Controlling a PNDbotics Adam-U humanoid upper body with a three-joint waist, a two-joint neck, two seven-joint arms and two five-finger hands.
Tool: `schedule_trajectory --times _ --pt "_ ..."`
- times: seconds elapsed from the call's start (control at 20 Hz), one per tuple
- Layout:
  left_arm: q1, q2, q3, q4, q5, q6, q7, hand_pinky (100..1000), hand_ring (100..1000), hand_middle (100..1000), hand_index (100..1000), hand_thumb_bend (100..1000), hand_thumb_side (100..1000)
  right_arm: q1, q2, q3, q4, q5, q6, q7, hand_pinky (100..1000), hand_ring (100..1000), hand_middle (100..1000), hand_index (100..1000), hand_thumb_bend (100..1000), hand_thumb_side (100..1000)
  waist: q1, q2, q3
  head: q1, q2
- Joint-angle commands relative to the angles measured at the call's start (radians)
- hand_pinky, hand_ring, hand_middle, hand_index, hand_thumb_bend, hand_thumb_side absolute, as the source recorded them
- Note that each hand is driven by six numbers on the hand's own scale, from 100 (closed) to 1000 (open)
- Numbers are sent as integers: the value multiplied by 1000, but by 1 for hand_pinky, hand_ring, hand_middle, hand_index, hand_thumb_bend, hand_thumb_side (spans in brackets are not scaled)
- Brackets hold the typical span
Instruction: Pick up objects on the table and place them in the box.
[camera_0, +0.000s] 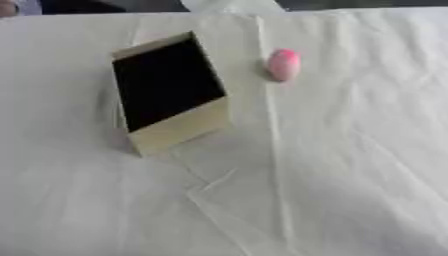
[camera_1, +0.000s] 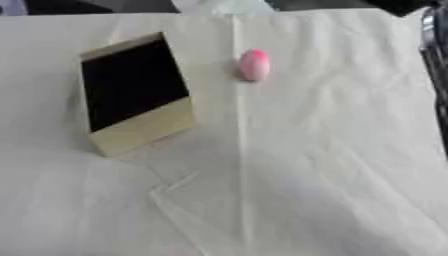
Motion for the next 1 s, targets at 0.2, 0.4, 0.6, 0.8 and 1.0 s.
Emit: schedule_trajectory --times 0.2,0.4,0.6,0.8,1.0 --pt "-2 38 -2 -20 3 -1 -13 702 783 788 792 100 751 -136 -89 118 132 91 32 87 957 935 854 910 100 1000 -11 -32 2 -11 11" --pt "-3 45 -2 -20 4 -1 -14 702 783 787 792 100 750 -231 -62 193 228 120 61 146 967 963 869 923 100 1000 -17 -37 1 -7 12" --pt "-6 48 -1 -20 4 0 -16 703 783 788 792 100 750 -328 -7 225 326 139 60 207 969 968 871 924 100 1000 -18 -35 -5 -3 10" --pt "-14 48 -10 -20 8 -2 -22 703 783 787 791 100 750 -374 46 222 419 165 51 264 973 978 879 926 100 1000 -22 -37 10 -27 7" --pt "-25 42 -19 -20 19 -4 -33 702 783 787 791 100 750 -385 139 172 516 222 69 323 969 974 887 936 100 1000 -21 -39 23 -49 5"
